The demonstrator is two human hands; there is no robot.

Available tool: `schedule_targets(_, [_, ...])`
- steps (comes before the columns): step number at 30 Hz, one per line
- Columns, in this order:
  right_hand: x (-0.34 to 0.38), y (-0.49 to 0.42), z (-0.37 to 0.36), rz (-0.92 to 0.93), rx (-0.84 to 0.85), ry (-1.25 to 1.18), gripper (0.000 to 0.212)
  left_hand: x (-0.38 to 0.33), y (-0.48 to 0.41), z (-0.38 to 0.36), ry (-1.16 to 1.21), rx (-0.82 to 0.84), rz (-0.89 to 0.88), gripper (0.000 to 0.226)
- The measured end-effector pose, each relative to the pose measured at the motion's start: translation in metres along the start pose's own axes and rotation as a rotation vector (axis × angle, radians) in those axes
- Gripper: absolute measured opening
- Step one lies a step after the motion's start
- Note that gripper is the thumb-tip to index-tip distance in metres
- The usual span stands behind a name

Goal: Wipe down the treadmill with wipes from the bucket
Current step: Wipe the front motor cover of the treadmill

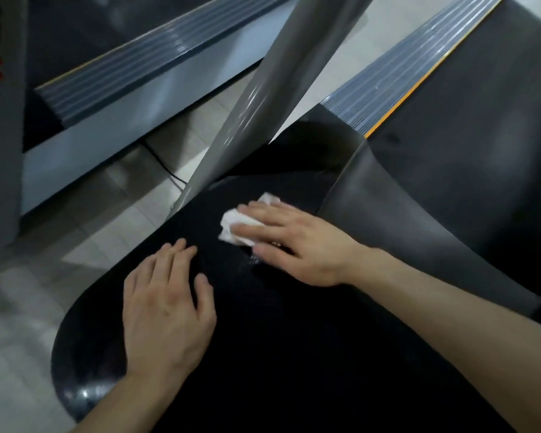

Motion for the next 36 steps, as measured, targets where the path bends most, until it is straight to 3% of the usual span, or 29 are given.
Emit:
schedule_targets(2, [-0.045,0.007,0.015,-0.086,-0.027,0.020,0.052,-0.007,-0.018,0.007,-0.041,0.061,-0.024,0.049])
schedule_targets(5, [-0.136,-0.006,0.051,-0.654,-0.142,-0.003,0.054,-0.033,-0.066,0.009,-0.099,0.178,-0.160,0.063])
schedule_targets(6, [-0.136,-0.010,0.047,-0.708,-0.137,0.031,0.053,-0.047,-0.088,0.006,-0.119,0.210,-0.215,0.067])
schedule_targets(7, [-0.119,-0.011,0.041,-0.652,-0.133,0.059,0.053,-0.061,-0.108,0.002,-0.134,0.240,-0.251,0.067])
schedule_targets(9, [-0.067,0.003,0.024,-0.371,-0.095,0.028,0.051,-0.082,-0.140,-0.011,-0.154,0.309,-0.277,0.065])
schedule_targets(11, [-0.062,0.025,0.018,-0.161,-0.051,0.031,0.049,-0.090,-0.149,-0.031,-0.164,0.398,-0.287,0.065])
schedule_targets(13, [-0.114,0.020,0.041,-0.270,-0.086,0.040,0.050,-0.087,-0.140,-0.050,-0.227,0.451,-0.308,0.069])
schedule_targets(16, [-0.196,-0.005,0.065,-0.779,-0.136,-0.055,0.062,-0.080,-0.130,-0.058,-0.267,0.442,-0.313,0.070])
schedule_targets(17, [-0.199,-0.016,0.061,-0.798,-0.091,-0.055,0.061,-0.081,-0.130,-0.057,-0.263,0.456,-0.316,0.070])
schedule_targets(21, [-0.171,-0.048,0.050,-0.504,0.031,0.020,0.057,-0.084,-0.131,-0.053,-0.297,0.440,-0.322,0.071])
schedule_targets(26, [-0.247,-0.071,0.067,-0.882,-0.102,-0.082,0.063,-0.084,-0.126,-0.054,-0.249,0.451,-0.325,0.080])
schedule_targets(28, [-0.224,-0.052,0.056,-0.838,-0.128,-0.064,0.064,-0.083,-0.126,-0.054,-0.229,0.470,-0.321,0.080])
schedule_targets(32, [-0.085,0.049,0.025,-0.558,-0.176,-0.241,0.055,-0.083,-0.127,-0.056,-0.241,0.466,-0.324,0.075])
schedule_targets(34, [-0.093,0.071,0.019,-0.535,-0.213,-0.251,0.058,-0.082,-0.129,-0.057,-0.242,0.463,-0.311,0.069])
schedule_targets(36, [-0.153,0.062,0.028,-0.745,-0.272,-0.258,0.067,-0.082,-0.128,-0.058,-0.242,0.474,-0.313,0.069])
Point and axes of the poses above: each hand's wrist, its own y-axis away from the middle knuckle, its own z-axis out of the back of the hand, x = y × z, the point moved 4 cm from there along -y, towards the middle knuckle, and after that the axes turned 1 degree about x, right-handed, at the moved point
